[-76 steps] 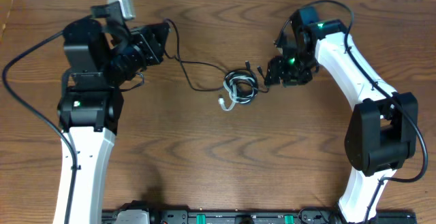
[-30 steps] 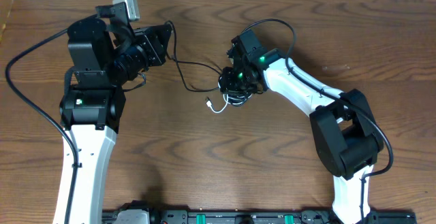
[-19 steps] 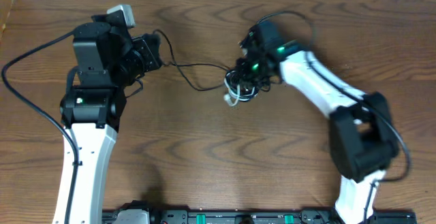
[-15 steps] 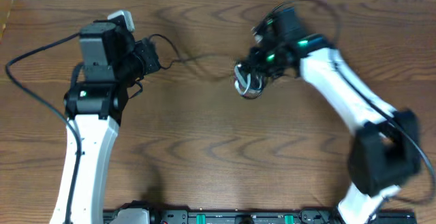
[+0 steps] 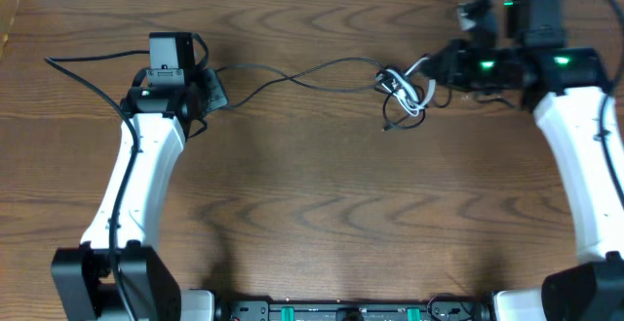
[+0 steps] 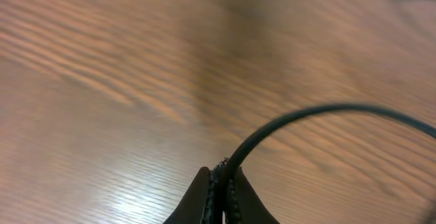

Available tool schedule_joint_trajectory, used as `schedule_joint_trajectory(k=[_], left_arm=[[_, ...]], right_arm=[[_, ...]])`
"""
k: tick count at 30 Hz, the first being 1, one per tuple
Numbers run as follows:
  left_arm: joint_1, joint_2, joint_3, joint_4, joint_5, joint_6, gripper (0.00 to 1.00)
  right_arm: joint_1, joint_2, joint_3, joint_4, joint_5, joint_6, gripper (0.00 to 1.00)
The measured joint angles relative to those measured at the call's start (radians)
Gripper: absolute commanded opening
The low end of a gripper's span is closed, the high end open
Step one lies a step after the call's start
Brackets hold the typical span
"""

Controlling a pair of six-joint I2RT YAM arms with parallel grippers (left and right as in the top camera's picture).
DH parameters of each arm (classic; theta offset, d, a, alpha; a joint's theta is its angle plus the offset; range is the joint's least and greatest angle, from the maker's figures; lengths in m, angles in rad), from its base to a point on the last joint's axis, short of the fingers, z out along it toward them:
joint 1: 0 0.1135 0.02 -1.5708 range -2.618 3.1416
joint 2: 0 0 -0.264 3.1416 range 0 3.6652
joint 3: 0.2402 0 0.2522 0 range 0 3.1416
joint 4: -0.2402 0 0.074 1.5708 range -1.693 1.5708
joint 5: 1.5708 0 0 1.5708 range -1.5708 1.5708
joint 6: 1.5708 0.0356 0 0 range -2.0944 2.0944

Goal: Untangle cables

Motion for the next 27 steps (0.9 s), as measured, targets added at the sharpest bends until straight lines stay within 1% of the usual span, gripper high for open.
schedule_joint_trajectory(k=[4, 8, 12, 15, 18, 20, 24, 27], left_arm=[[0.051, 0.021, 0.0, -0.002, -0.046, 0.006, 0.08], [0.099, 0.021, 0.0, 0.0, -0.053, 0.013, 0.08], [0.193, 0.021, 0.0, 0.008, -0.099, 0.014, 0.08], [0.254, 0.021, 0.0, 0.013, -0.128, 0.014, 0.08], [0.269, 0.021, 0.0, 0.016, -0.138, 0.019, 0.08], [0.265, 0.021, 0.0, 0.022, -0.116, 0.037, 0.07], [0.243, 0.021, 0.0, 0.046, -0.028, 0.085, 0.08], [0.204, 0.018, 0.0, 0.076, 0.055, 0.117, 0.08]], right_arm=[[-0.105, -0.021, 0.0, -0.043, -0.019, -0.036, 0.01], [-0.177, -0.021, 0.0, -0.089, -0.061, -0.079, 0.01], [-0.274, -0.021, 0.0, -0.117, -0.011, -0.108, 0.01], [-0.32, -0.022, 0.0, -0.134, 0.019, -0.121, 0.01], [-0.324, -0.022, 0.0, -0.157, 0.031, -0.14, 0.01], [-0.318, -0.022, 0.0, -0.165, 0.033, -0.152, 0.01], [-0.291, -0.02, 0.0, -0.175, 0.04, -0.165, 0.01], [-0.243, -0.002, 0.0, -0.172, 0.045, -0.169, 0.01]])
